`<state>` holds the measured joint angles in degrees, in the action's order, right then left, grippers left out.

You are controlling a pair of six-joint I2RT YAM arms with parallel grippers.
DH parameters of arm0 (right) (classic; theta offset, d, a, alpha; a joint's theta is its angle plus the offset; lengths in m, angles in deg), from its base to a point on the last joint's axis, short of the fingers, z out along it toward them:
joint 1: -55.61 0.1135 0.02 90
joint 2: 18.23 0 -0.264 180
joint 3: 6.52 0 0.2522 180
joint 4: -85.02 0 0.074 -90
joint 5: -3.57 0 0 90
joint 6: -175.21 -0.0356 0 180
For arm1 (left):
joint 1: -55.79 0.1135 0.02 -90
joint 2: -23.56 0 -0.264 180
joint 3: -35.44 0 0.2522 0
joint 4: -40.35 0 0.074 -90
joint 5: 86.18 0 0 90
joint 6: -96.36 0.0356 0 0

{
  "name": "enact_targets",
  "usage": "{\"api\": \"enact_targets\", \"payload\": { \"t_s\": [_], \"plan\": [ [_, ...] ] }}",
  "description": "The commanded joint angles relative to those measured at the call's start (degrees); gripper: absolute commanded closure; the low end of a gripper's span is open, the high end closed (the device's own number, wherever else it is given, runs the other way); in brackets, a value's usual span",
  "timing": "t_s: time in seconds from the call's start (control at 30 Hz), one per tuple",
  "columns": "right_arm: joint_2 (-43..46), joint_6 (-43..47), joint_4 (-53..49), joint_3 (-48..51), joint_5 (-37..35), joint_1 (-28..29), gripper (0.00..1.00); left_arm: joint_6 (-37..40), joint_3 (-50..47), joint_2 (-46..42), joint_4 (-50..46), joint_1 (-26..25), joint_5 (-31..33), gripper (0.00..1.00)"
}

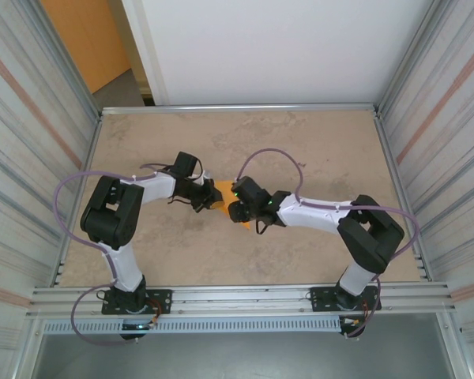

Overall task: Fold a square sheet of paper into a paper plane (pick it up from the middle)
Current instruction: Fourth fold the wing at the center of the table.

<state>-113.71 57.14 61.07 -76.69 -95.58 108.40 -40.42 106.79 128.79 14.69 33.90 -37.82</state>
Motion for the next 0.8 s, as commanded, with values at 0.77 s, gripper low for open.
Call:
{"api": "enact_targets", "payload": {
  "t_s": [0.77],
  "plan": [
    [-10.6, 7.9, 2.5, -4.6, -10.2, 3.9, 0.65, -3.3, 3.3, -0.6, -5.7, -0.8, 0.7, 0.96]
  ]
}}
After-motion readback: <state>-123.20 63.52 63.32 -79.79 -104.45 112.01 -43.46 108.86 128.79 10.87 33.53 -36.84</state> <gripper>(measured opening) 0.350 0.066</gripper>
